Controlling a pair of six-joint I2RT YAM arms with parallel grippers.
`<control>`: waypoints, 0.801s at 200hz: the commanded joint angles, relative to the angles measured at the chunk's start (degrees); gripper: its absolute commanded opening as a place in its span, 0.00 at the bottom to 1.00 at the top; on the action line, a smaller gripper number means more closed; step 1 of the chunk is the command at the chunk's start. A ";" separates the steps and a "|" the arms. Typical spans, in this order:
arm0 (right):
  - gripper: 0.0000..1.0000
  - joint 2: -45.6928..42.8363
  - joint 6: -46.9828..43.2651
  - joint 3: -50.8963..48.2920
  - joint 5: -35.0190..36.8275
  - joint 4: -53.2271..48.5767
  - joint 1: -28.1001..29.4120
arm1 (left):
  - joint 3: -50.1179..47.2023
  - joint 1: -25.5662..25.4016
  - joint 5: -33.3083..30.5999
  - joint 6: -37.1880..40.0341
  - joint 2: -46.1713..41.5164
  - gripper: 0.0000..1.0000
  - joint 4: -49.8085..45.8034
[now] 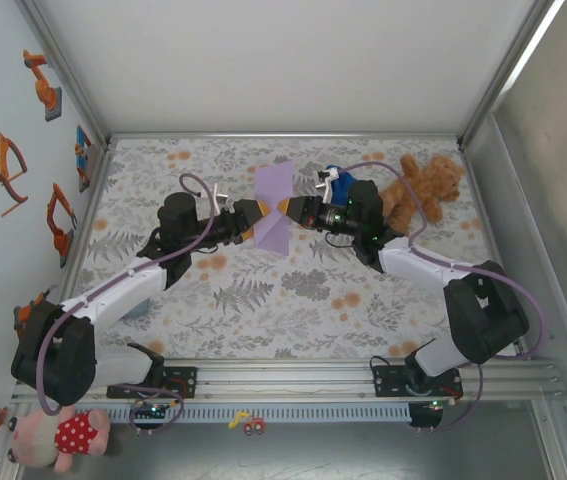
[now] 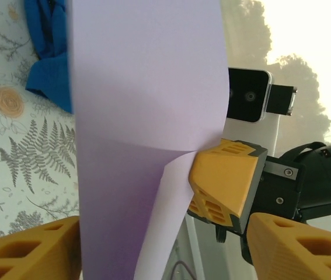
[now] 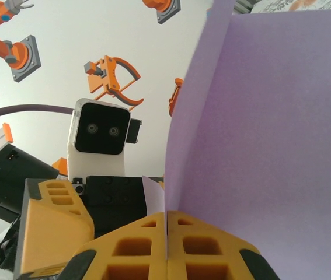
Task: Fold a paper plane with a square sheet of paper (pick it up from the middle)
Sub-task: Turn over the paper at the center of the table.
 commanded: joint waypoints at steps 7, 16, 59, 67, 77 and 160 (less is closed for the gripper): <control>0.00 -2.17 0.78 0.93 -1.41 2.30 -0.65 | 0.52 0.56 0.94 1.78 -2.12 0.62 -1.08; 0.00 -2.17 0.75 0.86 -1.41 2.35 -0.74 | 0.50 0.73 0.86 1.68 -2.16 0.59 -1.21; 0.00 -1.91 0.85 0.60 -1.60 2.30 -1.01 | 0.64 1.22 0.76 1.87 -2.04 0.41 -1.85; 0.00 -1.84 0.83 0.63 -1.64 2.29 -1.01 | 0.67 1.34 0.71 1.94 -1.90 0.37 -1.89; 0.00 -1.81 0.83 0.47 -1.58 2.22 -1.14 | 0.68 1.44 0.76 1.87 -1.78 0.33 -1.84; 0.25 -5.61 -9.49 1.39 6.50 -17.41 -2.42 | 1.70 3.10 -1.26 5.45 -0.77 0.13 -7.61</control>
